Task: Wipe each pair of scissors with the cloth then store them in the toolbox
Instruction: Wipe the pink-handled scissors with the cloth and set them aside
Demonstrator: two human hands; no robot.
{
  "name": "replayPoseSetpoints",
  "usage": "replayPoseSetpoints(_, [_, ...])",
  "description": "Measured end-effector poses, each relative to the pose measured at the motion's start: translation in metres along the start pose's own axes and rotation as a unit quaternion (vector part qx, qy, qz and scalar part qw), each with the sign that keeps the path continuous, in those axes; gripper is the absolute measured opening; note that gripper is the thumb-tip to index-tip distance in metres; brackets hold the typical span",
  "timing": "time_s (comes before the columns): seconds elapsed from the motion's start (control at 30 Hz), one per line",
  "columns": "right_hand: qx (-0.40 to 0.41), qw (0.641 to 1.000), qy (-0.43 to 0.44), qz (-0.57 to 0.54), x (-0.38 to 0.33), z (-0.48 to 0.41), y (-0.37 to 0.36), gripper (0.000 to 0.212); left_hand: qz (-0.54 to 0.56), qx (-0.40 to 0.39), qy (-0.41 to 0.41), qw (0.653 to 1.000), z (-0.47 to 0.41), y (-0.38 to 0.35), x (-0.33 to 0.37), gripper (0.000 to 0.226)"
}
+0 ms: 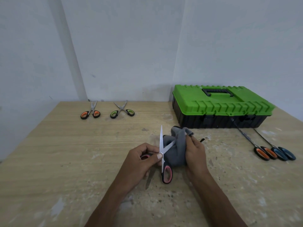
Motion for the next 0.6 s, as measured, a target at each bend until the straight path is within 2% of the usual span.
replayPoseSetpoints(0.13, [0.026, 0.999, 0.026, 0.038, -0.005, -0.004, 0.012, 0.022, -0.018, 0.038, 0.007, 0.999, 0.002, 0.012, -0.003, 0.002])
replayPoseSetpoints(0.23, [-0.018, 0.99, 0.09, 0.103, -0.012, 0.023, -0.009, 0.02, -0.033, 0.078, 0.01, 0.996, 0.001, 0.017, -0.004, 0.004])
replayPoseSetpoints(0.3, [-0.051, 0.964, 0.181, 0.186, -0.022, 0.044, -0.025, 0.033, -0.032, 0.082, 0.007, 0.996, 0.0, 0.015, -0.003, 0.004])
replayPoseSetpoints(0.37, [-0.062, 0.91, 0.267, 0.31, -0.022, 0.053, -0.035, 0.046, -0.028, 0.072, 0.01, 0.997, 0.0, 0.012, -0.003, 0.005])
replayPoseSetpoints(0.4, [-0.069, 0.892, 0.28, 0.348, -0.02, 0.054, -0.039, 0.048, -0.031, 0.066, 0.01, 0.997, 0.001, 0.012, -0.003, 0.006])
replayPoseSetpoints(0.43, [-0.074, 0.889, 0.272, 0.36, -0.018, 0.054, -0.04, 0.047, -0.037, 0.06, 0.008, 0.998, 0.002, 0.011, -0.003, 0.008])
replayPoseSetpoints(0.6, [-0.03, 0.896, 0.267, 0.354, -0.015, 0.04, -0.034, 0.035, -0.053, 0.014, -0.024, 0.998, 0.004, 0.002, 0.004, 0.015])
Point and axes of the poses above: each hand's wrist, its own z-axis away from the middle knuckle, its own y-axis out of the back of the hand, x = y × z, the point moved 6 cm from there along -z, towards the middle knuckle, and after that the axes turned 1 degree about -x, right-handed, at the moved point
